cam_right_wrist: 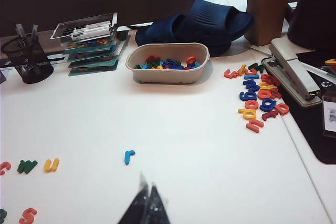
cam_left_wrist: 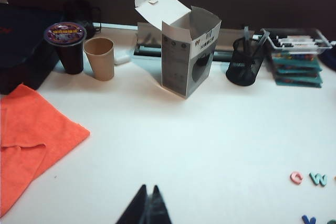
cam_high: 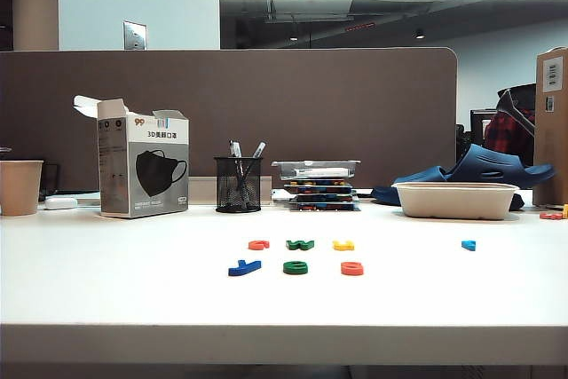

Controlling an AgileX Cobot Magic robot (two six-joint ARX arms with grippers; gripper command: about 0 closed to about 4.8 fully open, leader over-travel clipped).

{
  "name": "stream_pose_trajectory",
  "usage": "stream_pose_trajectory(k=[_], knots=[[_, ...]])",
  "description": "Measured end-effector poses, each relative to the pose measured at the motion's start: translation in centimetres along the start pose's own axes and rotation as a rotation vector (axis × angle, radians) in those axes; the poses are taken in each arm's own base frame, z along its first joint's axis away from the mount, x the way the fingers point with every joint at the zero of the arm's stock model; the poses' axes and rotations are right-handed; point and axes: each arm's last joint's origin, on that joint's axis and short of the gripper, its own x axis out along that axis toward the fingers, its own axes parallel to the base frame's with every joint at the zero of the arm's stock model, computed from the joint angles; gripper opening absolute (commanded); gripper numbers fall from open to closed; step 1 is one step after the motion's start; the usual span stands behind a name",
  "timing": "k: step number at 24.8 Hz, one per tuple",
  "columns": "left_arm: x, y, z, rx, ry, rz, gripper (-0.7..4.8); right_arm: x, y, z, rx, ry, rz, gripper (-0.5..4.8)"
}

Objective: Select the appropriate letters from the row of letter magnets placed on the table to arrange into the word "yes".

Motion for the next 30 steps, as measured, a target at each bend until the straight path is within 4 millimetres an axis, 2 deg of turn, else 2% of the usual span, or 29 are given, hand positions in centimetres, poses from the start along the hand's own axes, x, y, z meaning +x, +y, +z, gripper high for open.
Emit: stream_pose_trajectory(k=[5, 10, 14, 19, 24, 28, 30], knots=[[-2.1, 0.7, -2.5, -0.018, -0.069, -0.009, -0.05, -0.4, -0.1, -1.0, 0.0, -0.033, 0.005, -0.02], [-3.2, 1.0, -3.9, -0.028, -0.118, -0.05, -0.05, -0.7, -0.1, -2.0, -0.006, -0.075, 0.011, -0.02], [-3.5, 1.1, -4.8, -0.03, -0.135, -0.08, -0.05, -0.8, -0.3, -2.9, -0.009, -0.094, 0.015, -0.02], [-4.6, 1.4, -5.4, -0.041, -0.201, -0.09, -0.05, -0.7, -0.3, -2.9, -0.016, -0.13, 0.022, -0.02], [-4.7, 1.5, -6.9, -0.026, -0.325, -0.144, -0.05, 0.5, -0.6, -3.8, -0.015, -0.127, 0.021, -0.02], [-4.0, 1.4, -8.5, -0.022, -0.401, -0.172, -0.05, 1.0, -0.7, -4.1, -0.018, -0.142, 0.026, -0.02], [-3.5, 1.3, -8.6, -0.017, -0.398, -0.19, -0.05, 1.3, -0.8, -4.4, -0.019, -0.149, 0.027, -0.02]])
